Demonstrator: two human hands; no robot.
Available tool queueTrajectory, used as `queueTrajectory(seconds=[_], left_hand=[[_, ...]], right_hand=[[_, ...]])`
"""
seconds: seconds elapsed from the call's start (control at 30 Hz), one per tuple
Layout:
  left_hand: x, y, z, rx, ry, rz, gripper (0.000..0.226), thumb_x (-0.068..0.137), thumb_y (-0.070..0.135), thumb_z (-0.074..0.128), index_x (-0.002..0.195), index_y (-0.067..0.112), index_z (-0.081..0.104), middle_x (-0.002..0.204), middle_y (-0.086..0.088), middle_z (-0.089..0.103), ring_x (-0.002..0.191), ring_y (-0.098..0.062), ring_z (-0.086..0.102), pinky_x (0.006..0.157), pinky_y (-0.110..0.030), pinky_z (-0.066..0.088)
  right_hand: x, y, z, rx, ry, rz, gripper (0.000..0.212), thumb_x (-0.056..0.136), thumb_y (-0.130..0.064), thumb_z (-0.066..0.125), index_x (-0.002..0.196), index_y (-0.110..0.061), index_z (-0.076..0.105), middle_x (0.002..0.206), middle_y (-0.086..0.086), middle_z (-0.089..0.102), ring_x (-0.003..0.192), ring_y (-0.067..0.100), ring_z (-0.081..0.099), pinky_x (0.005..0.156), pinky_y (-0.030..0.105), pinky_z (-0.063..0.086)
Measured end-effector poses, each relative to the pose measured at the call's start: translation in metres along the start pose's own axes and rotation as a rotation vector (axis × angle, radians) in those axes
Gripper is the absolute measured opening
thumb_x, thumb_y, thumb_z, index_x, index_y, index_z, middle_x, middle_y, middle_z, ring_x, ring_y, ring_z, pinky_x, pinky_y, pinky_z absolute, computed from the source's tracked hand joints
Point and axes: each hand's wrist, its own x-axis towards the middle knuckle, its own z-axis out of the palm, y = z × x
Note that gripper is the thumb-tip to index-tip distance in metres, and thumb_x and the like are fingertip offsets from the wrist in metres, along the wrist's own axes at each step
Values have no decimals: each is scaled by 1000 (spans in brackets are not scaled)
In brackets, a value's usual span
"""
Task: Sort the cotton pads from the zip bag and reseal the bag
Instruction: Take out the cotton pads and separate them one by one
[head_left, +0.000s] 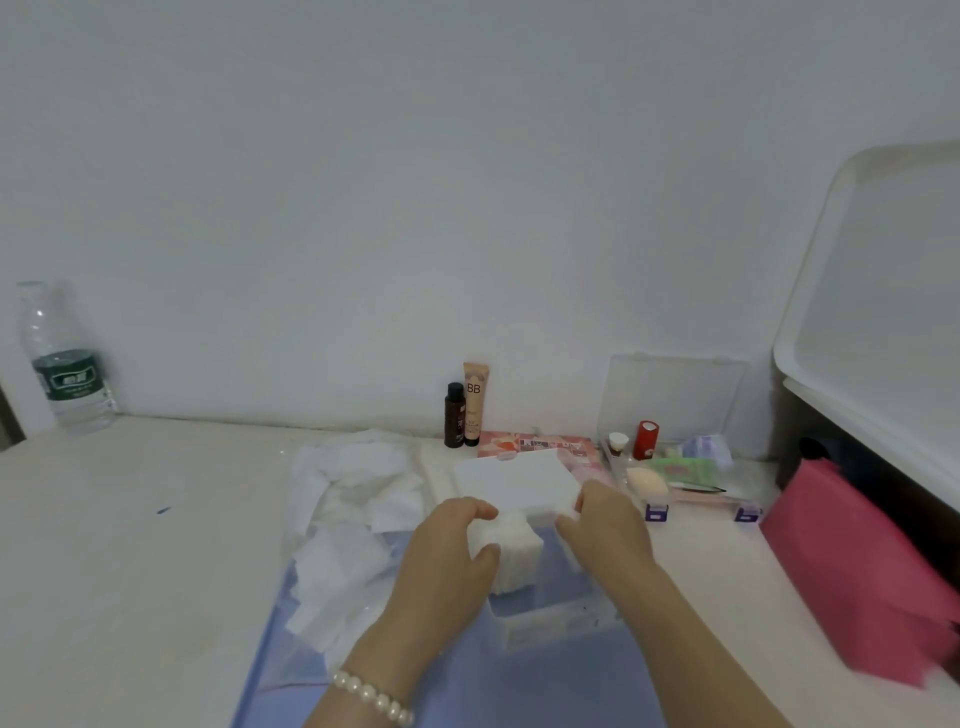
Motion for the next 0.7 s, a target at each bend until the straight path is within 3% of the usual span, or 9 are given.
queueTrajectory(seconds=[0.1, 0.27, 0.47, 0.6, 0.7], left_hand=[[-7, -1, -5, 16, 1, -7, 32, 90, 15, 56, 121, 21, 54, 123, 12, 52, 109, 0, 44, 85, -5, 25], [-14, -1, -3, 118, -125, -38, 46, 94, 22, 52, 138, 20, 39, 142, 6, 43, 130, -9, 38, 98, -11, 23], [-17, -4, 13, 214, -175, 42, 27, 89, 9, 50, 115, 7, 56, 120, -5, 59, 107, -16, 54, 84, -15, 35], [-13, -6, 15, 241, -200, 26, 28, 87, 3, 46, 112, 5, 58, 116, -7, 61, 105, -16, 56, 85, -19, 40], [-12, -2, 11, 236, -219, 5, 32, 90, 5, 48, 121, 6, 53, 125, -6, 56, 112, -18, 53, 86, -18, 37]], right_hand=[[-1, -6, 10, 8, -20, 38, 22, 87, -31, 58, 100, -14, 53, 101, 5, 62, 82, 17, 51, 67, 25, 38], [-6, -8, 17, 147, 0, 45, 26, 84, -37, 63, 87, -16, 49, 85, 1, 55, 76, 17, 49, 59, 24, 33], [-5, -10, 19, 247, -56, 60, 26, 86, -36, 62, 88, -15, 47, 83, -1, 51, 78, 17, 47, 54, 21, 30], [-3, -13, 25, 277, -94, 58, 26, 89, -37, 58, 88, -13, 47, 79, -2, 49, 80, 18, 48, 69, 30, 42], [-1, -16, 26, 303, -121, 80, 25, 95, -35, 46, 88, -11, 47, 72, -2, 46, 78, 19, 49, 82, 38, 52]])
